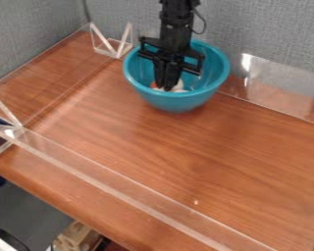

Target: Remove the mushroom from inside the blue bowl and put it on the table

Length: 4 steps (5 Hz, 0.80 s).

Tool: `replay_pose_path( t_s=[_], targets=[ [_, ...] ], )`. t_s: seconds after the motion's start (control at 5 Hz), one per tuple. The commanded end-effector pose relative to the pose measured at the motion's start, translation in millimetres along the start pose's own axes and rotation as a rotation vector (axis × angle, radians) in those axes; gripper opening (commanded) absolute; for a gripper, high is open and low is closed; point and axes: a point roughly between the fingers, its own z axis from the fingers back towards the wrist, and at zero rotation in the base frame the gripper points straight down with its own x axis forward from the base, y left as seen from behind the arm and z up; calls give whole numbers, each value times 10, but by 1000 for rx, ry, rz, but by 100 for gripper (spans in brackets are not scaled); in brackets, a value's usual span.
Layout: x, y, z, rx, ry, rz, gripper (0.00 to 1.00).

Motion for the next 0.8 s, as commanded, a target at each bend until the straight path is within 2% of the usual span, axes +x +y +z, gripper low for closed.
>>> replay_pose_path(
  t_s=[0.0,0.2,0.4,0.6],
  targets=[
    [-11,-65,448,10,-111,-25,0],
    [-60,-85,635,14,-148,-32,0],
    [-140,-111,945,21,-209,-44,0],
    [-226,-197,1157,21,-252,-79,0]
  ],
)
